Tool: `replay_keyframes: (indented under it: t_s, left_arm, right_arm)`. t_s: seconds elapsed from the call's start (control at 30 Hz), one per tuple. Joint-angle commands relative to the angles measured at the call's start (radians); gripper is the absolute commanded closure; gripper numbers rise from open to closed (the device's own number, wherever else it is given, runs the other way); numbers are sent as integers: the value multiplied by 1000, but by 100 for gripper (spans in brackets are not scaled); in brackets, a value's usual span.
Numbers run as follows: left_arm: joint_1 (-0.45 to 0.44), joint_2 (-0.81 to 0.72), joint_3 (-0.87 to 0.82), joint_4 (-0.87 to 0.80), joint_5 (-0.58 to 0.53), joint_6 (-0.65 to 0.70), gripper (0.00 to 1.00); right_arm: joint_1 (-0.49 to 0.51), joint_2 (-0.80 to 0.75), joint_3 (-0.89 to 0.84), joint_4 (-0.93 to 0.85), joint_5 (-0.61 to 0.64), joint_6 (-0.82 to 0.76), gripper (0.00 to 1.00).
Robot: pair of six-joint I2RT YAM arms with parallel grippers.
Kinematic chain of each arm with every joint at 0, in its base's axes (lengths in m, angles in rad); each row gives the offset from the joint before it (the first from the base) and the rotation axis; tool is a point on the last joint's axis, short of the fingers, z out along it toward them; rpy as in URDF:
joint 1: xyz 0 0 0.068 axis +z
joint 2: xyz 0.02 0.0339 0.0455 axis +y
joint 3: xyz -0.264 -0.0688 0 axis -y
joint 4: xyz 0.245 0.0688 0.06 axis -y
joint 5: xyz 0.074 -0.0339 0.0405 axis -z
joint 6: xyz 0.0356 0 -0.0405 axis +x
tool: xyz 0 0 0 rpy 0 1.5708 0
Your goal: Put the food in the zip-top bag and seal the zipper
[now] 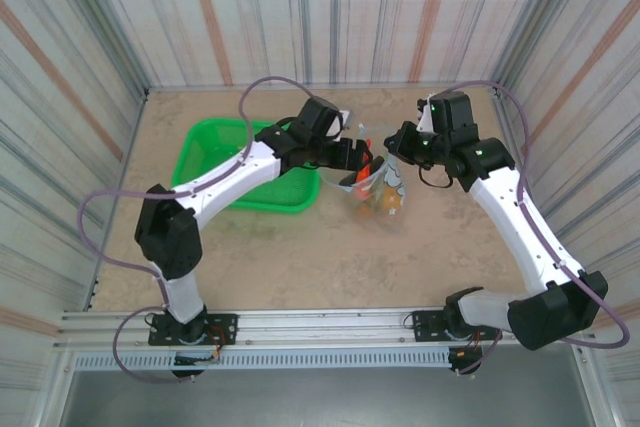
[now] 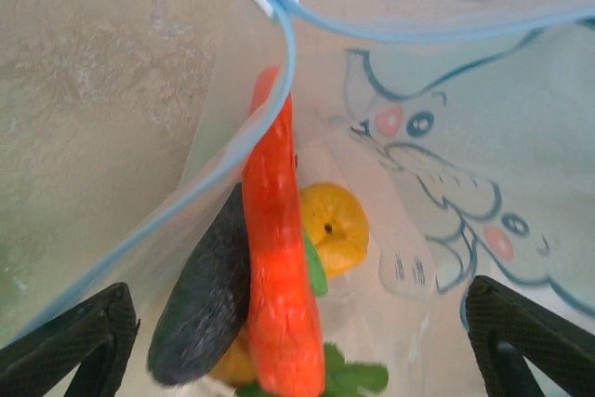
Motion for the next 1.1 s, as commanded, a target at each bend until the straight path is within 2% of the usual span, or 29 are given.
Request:
replay_keyframes:
  t_s: [0.0,0.1,0.2,0.3,0.43,0.53,0.6,0.67,0.83,0.93,0.97,1.07]
  left_arm:
    - [44,-120,-53,-2,80,20,11]
    - [92,-190,-99,36,125,7,18]
    - [116,-236,-123,1,30,35,22]
    - [118,-217,-110,-100,-57,67,23]
    - [118,-154,-127,-162,19,73,25]
    - [118,-135,-178,-119,56,55,26]
    - [117,-116,-201,-77,67,37,30]
    - [118,-86,-194,-53,113,19,38]
    - [118,-12,-148,-18,225,-43,67]
    - [118,-4,-119,-17,263,-79,96]
    - [118,-13,-113,-12,276,-97,100]
    - [118,-57,-75,-6,287,-165,100]
  right_arm:
    - [-2,0,-5,7,0,-25,100]
    - [-2,2,-3,2,0,-30,100]
    - [-3,7,2,-6,-5,-32,100]
    - [-4,6,4,-6,-8,-33,100]
    - [-4,8,4,-4,-8,-34,100]
    - [-3,10,0,-2,-14,-35,100]
    - [-3,11,-4,0,-15,-36,100]
    - [-2,15,-5,-2,-13,-42,100]
    - [-4,15,-1,-16,-1,-59,100]
    - [-4,25,5,-35,16,-82,100]
    - [-2,34,11,-51,26,-95,100]
    - [11,55,32,-93,71,-135,100]
